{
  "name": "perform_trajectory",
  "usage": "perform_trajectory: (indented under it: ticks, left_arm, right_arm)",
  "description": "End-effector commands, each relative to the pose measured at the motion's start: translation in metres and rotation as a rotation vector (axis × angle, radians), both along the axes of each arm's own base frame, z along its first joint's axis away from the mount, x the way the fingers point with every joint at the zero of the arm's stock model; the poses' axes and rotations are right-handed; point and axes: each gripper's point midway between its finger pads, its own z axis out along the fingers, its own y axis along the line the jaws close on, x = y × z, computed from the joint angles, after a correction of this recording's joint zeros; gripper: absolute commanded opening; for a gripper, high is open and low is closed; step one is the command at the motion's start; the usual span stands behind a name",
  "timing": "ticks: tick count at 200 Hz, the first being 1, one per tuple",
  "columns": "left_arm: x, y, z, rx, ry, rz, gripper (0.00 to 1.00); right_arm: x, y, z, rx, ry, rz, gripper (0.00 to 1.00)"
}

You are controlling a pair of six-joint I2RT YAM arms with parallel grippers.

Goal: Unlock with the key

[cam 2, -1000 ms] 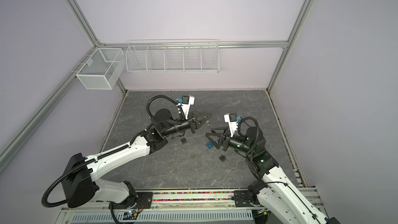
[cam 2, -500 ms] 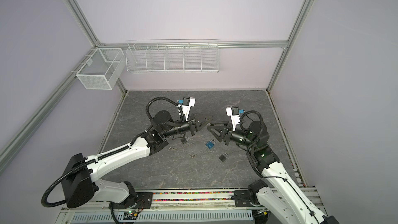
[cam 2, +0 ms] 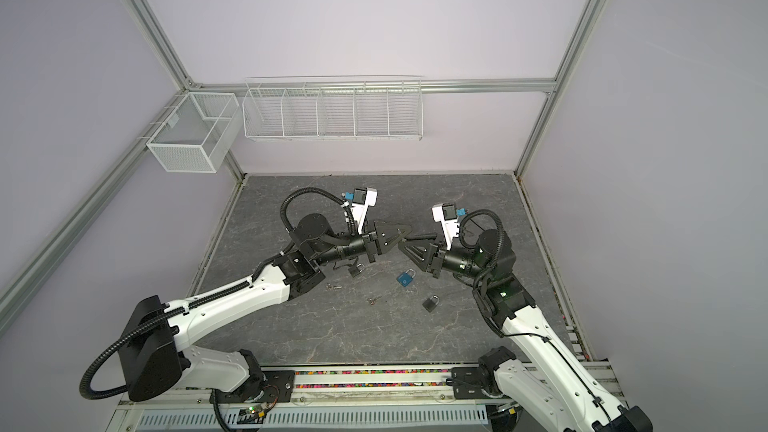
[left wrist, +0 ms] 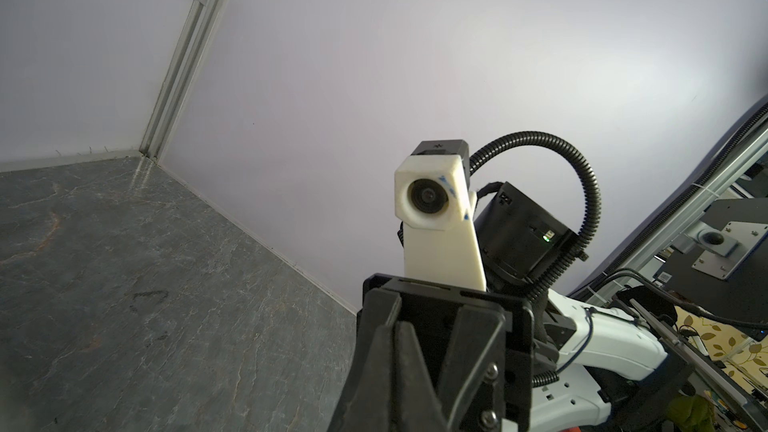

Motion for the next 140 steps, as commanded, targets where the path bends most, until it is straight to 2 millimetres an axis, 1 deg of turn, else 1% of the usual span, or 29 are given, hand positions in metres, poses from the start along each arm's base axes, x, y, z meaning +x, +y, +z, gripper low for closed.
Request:
perform_trajectory:
  ticks: [1,24,36,47,61,74,103,134,140]
  left_arm:
    - [-0.0055,-0.0004,0.0082,-0.015,-0.026,-0.019,0.00]
    - [-0.0062,-0.0019,0.0064,-0.011,-0.025,-0.026,0.00]
    - [-0.0054,-0.0019,0.0047,-0.009,-0.024,-0.023,0.00]
    - [-0.0045,-0.0018,0.0036,-0.006,-0.024,-0.017,0.00]
    - [-0.0043,-0.0014,0.0040,-0.006,-0.026,-0.015,0.00]
    - [-0.0040,-0.0014,0.0037,-0.005,-0.027,-0.013,0.00]
    - [-0.0047,-0.0016,0.0032,-0.003,-0.027,-0.018,0.00]
    - [-0.0062,-0.0006,0.0024,-0.002,-0.031,-0.019,0.00]
    - [-0.0061,-0.0008,0.0015,0.000,-0.033,-0.019,0.00]
  right_arm:
    - [-0.0045,-0.0018,0.0177,0.027,-0.056,0.012,0.31]
    - [-0.0060,-0.0005,0.0212,0.038,-0.059,0.027,0.30]
    - [-0.0054,0.0002,0.0182,0.026,-0.053,0.032,0.26]
    - [-0.0048,0.0002,0.0158,0.019,-0.048,0.029,0.26]
    - [-0.0058,-0.0005,0.0180,0.021,-0.058,0.027,0.26]
    - [-0.0061,-0.0003,0.0182,0.021,-0.057,0.029,0.22]
    - [-0.0053,0.0002,0.0173,0.022,-0.051,0.032,0.21]
    - [-0.0051,0.0020,0.0209,0.038,-0.048,0.047,0.20]
    - [-0.0050,0.0024,0.0219,0.041,-0.050,0.050,0.19]
